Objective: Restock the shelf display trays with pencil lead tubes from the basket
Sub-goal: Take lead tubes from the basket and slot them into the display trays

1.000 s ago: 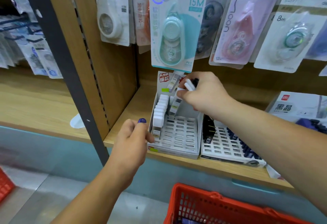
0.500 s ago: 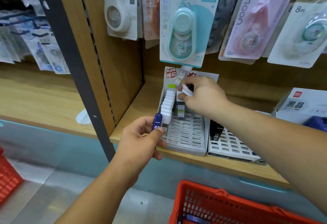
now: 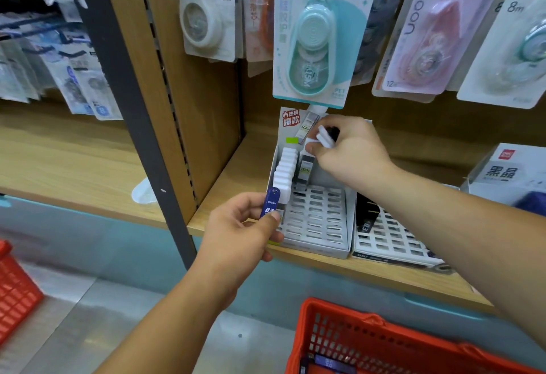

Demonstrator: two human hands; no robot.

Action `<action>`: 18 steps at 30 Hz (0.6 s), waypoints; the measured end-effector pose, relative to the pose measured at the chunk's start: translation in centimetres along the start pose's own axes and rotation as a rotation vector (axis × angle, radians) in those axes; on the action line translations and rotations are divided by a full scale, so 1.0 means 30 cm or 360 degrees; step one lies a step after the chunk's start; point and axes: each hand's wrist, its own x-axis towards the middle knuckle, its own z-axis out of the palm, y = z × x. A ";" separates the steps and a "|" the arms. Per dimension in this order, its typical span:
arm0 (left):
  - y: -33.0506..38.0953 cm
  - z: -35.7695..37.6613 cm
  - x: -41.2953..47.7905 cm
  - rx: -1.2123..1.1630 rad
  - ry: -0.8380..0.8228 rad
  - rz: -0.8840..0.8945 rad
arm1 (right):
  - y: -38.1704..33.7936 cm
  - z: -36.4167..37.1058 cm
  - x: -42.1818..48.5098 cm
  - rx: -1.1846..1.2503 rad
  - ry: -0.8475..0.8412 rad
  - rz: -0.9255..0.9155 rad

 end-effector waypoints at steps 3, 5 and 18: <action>0.003 0.006 0.001 -0.0007 0.0008 0.0006 | 0.006 0.013 -0.009 -0.0080 -0.0090 0.0005; 0.006 0.009 -0.002 -0.0024 0.0007 0.0004 | 0.013 0.028 -0.028 -0.0141 -0.0135 0.0013; 0.018 0.003 -0.011 -0.0030 0.0003 -0.0002 | -0.026 0.041 -0.057 -0.0389 -0.0134 -0.0023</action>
